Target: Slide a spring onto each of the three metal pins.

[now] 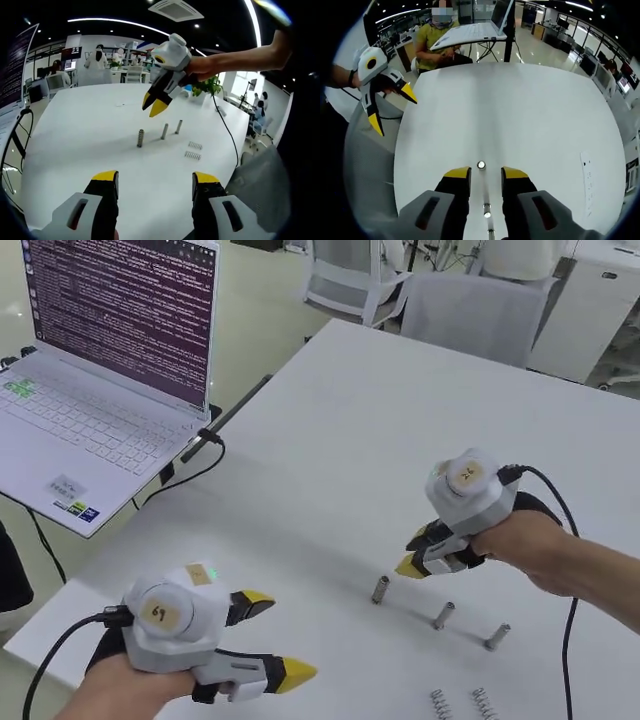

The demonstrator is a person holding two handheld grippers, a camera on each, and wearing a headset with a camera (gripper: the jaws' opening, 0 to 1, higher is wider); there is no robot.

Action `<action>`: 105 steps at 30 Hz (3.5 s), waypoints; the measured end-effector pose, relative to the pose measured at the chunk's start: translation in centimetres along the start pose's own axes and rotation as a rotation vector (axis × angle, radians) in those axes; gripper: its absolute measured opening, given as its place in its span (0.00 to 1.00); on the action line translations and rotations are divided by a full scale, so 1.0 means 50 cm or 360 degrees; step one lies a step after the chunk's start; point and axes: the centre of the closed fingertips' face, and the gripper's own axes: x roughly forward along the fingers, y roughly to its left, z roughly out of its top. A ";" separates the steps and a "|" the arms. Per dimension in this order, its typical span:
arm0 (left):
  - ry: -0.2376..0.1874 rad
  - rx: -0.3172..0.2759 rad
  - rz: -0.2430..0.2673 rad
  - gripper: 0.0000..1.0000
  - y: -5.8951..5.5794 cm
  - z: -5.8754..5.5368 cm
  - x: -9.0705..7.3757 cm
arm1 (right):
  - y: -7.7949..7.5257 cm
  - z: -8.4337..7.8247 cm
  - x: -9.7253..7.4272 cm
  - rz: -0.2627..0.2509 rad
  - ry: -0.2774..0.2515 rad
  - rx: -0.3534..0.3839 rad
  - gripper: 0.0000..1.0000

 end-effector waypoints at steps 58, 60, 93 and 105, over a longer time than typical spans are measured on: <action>0.0023 0.0078 -0.0052 0.54 -0.015 0.029 0.009 | 0.079 -0.179 -0.181 -0.0362 -0.0602 0.0781 0.36; 0.0025 0.0081 -0.0055 0.54 -0.015 0.029 0.010 | 0.086 -0.191 -0.185 -0.0368 -0.0616 0.0810 0.36; 0.0029 0.0088 -0.0079 0.54 -0.027 0.033 0.022 | 0.228 -0.280 -0.194 -0.0397 -0.0746 0.1002 0.50; 0.0037 0.0095 -0.0088 0.54 -0.032 0.035 0.024 | 0.243 -0.292 -0.191 -0.0411 -0.0776 0.1048 0.51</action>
